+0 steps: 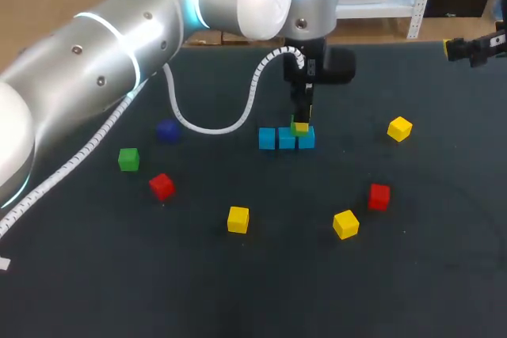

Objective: Place the blue cubes, place green cubes on the blue cubes, place the yellow cubes on the green cubes, then place the red cubes on the yellow cubes, and place purple cube on the red cubes.

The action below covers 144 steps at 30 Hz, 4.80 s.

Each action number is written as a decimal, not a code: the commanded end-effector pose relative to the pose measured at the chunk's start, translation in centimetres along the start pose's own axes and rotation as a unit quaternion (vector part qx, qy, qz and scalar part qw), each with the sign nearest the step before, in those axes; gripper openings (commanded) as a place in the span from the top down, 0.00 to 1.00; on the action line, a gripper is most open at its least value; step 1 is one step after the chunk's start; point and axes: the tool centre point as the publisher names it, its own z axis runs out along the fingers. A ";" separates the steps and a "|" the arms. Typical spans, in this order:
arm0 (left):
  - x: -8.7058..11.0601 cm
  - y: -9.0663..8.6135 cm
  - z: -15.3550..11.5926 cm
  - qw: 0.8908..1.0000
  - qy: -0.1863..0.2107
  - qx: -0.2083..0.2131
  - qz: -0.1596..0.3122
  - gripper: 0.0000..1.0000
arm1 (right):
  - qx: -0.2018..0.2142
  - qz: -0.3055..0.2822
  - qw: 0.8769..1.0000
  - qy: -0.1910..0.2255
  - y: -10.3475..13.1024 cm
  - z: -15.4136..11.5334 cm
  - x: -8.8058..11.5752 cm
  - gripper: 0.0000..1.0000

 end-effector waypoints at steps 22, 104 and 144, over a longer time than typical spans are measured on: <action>-0.1 0.8 -0.3 0.998 0.003 -0.010 -0.060 0.87 | -0.002 0.001 1.000 -0.027 -0.1 0.3 0.3 0.00; -0.1 -0.1 0.0 0.996 0.003 -0.017 -0.084 0.00 | -0.002 0.001 1.000 -0.027 -0.1 0.3 0.3 0.00; 0.2 -0.6 -0.2 0.997 0.001 -0.018 -0.076 0.60 | -0.002 0.001 1.000 -0.027 -0.1 0.3 0.3 0.00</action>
